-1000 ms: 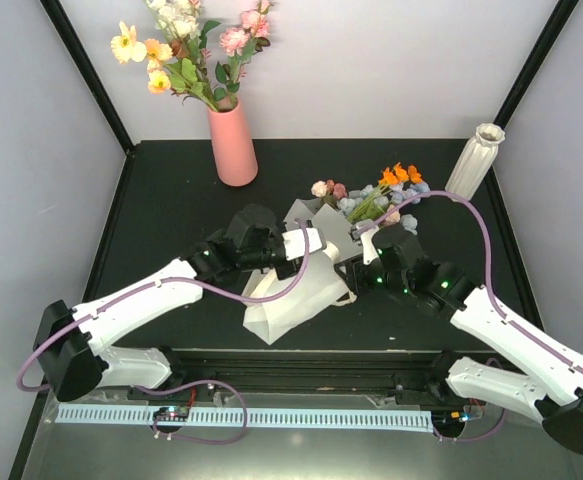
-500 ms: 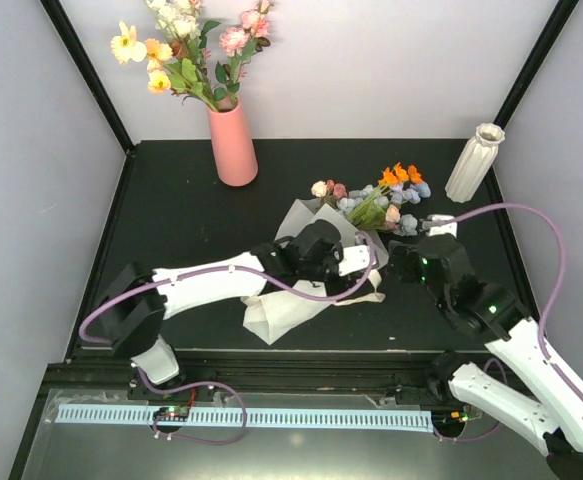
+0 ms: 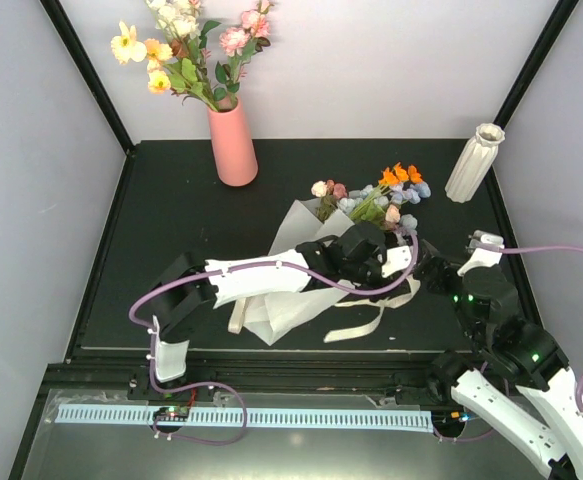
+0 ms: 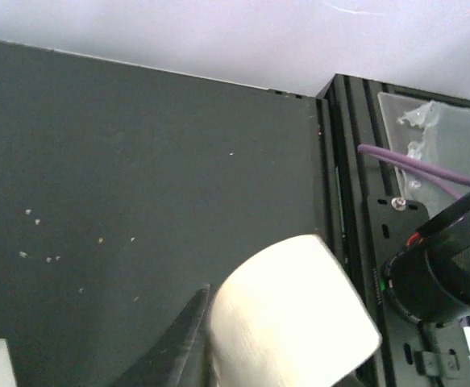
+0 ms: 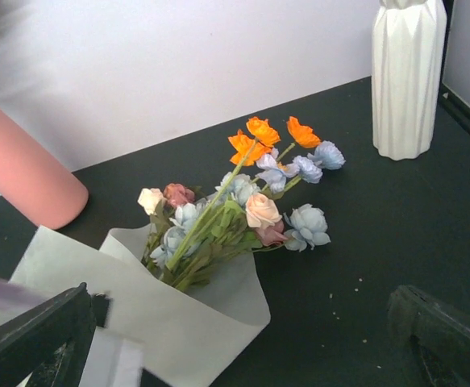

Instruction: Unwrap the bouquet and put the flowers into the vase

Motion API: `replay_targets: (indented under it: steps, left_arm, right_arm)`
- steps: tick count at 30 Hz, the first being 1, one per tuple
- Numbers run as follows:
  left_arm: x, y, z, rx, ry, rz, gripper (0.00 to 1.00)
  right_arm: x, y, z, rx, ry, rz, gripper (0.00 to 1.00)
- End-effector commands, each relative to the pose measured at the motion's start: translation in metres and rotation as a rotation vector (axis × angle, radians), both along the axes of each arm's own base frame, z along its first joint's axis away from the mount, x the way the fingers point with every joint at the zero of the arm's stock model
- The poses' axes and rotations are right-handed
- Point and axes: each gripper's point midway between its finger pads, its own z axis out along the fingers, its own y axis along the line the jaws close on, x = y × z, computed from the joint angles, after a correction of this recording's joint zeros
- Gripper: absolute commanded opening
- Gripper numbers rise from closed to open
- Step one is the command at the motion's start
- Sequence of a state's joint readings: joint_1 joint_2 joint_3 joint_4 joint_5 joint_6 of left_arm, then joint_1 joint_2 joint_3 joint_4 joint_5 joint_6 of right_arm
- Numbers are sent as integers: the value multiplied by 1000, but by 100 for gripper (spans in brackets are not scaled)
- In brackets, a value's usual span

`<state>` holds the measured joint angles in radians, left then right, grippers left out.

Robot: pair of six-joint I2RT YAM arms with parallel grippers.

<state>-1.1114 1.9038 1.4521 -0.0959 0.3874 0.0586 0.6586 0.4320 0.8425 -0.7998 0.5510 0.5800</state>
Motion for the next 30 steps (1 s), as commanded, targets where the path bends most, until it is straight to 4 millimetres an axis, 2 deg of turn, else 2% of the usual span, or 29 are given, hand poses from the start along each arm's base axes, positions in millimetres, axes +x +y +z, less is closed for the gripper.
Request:
replay_targets:
  steps: [1,3,4,5,6,10,14,16,20,22,26,27,30]
  left_arm:
    - [-10,-19,25,-65,78,-20,29]
    - [-8,-15,30,-57,73,1,49]
    - [-7,-11,32,-54,61,16,63]
    - [-5,-6,36,-54,44,30,89]
    - [-3,-1,40,-53,26,44,98]
    - [3,24,58,-21,-51,106,99]
    - [11,65,103,-12,-91,239,99]
    - [19,93,119,-18,-136,333,99]
    - [40,163,128,-9,-277,550,99]
    - [51,199,125,13,-293,644,99]
    - [76,260,98,86,-154,799,99]
    - [80,271,90,106,-133,822,99]
    - [83,286,65,178,-101,836,99]
  right_arm:
    - [0,0,11,49,-38,-6,100]
    - [-1,-2,14,46,-40,-9,100]
    - [-2,-3,15,46,-43,-11,100]
    - [-2,-3,15,46,-44,-12,100]
    - [-2,-3,15,47,-45,-13,100]
    - [-1,0,13,69,-37,-4,100]
    - [-1,5,11,86,-28,15,100]
    - [0,8,10,92,-24,27,100]
    - [3,18,4,102,-4,59,100]
    - [4,23,0,111,13,75,100]
    - [8,42,-9,132,51,144,100]
    - [9,50,-12,137,65,174,100]
    - [14,82,-29,144,146,299,100]
